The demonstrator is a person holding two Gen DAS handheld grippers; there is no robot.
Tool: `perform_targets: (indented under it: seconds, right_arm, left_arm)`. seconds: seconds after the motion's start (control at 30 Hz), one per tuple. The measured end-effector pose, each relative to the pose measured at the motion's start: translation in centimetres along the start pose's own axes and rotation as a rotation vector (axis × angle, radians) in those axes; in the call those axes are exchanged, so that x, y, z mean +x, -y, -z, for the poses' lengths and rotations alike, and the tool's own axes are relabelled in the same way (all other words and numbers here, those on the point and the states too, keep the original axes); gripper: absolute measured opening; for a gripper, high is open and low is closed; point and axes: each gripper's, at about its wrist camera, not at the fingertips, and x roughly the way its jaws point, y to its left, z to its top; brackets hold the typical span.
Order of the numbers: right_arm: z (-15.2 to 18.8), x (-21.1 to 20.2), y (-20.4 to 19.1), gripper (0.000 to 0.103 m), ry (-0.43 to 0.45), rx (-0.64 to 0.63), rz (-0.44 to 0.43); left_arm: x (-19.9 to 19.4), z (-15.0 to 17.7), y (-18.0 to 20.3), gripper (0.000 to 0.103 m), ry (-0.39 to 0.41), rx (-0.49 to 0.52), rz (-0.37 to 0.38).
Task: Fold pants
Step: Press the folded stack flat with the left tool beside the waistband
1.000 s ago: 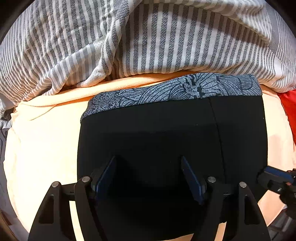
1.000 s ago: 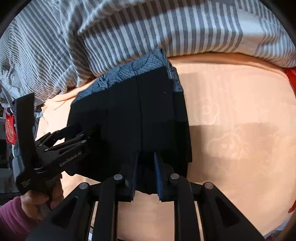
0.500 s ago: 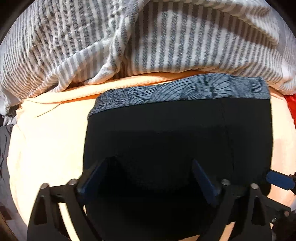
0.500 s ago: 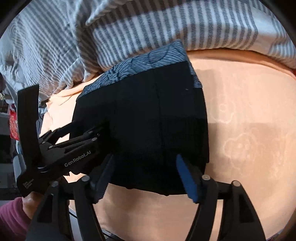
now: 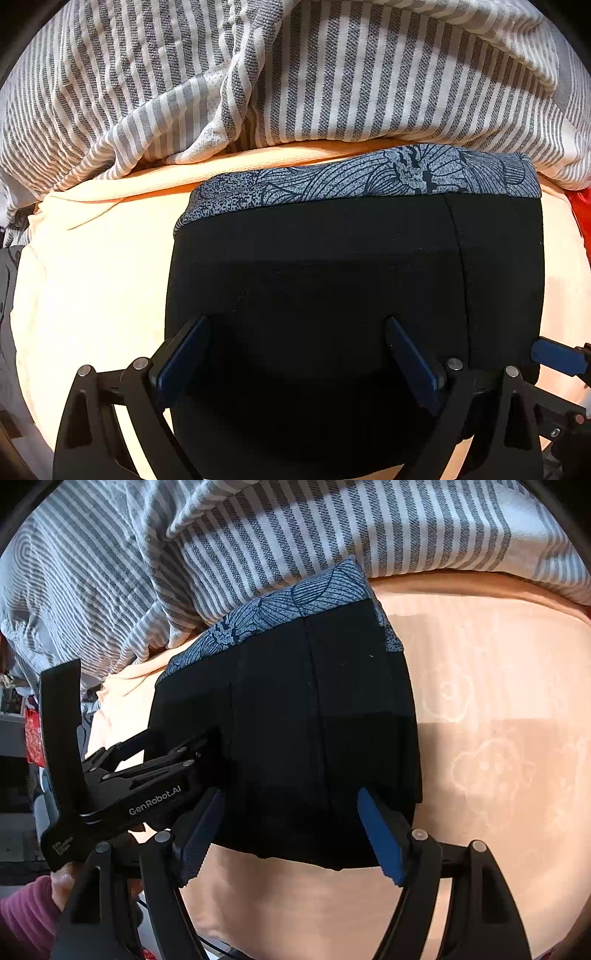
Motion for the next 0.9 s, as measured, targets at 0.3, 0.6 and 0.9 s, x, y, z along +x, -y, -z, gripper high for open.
perform_targets:
  seconds: [0.3, 0.6, 0.9]
  right_arm:
    - [0.2, -0.2, 0.4, 0.078, -0.018, 0.016, 0.028]
    - [0.9, -1.0, 1.4, 0.078, -0.024, 0.042, 0.049]
    - [1.0, -1.0, 1.3, 0.078, -0.03, 0.038, 0.052]
  left_arm:
    - [-0.3, 0.2, -0.1, 0.096, -0.012, 0.006, 0.008]
    - [0.1, 0.1, -0.4, 0.102, -0.027, -0.007, 0.012]
    - [0.2, 0.1, -0.2, 0.102, -0.03, -0.008, 0.006]
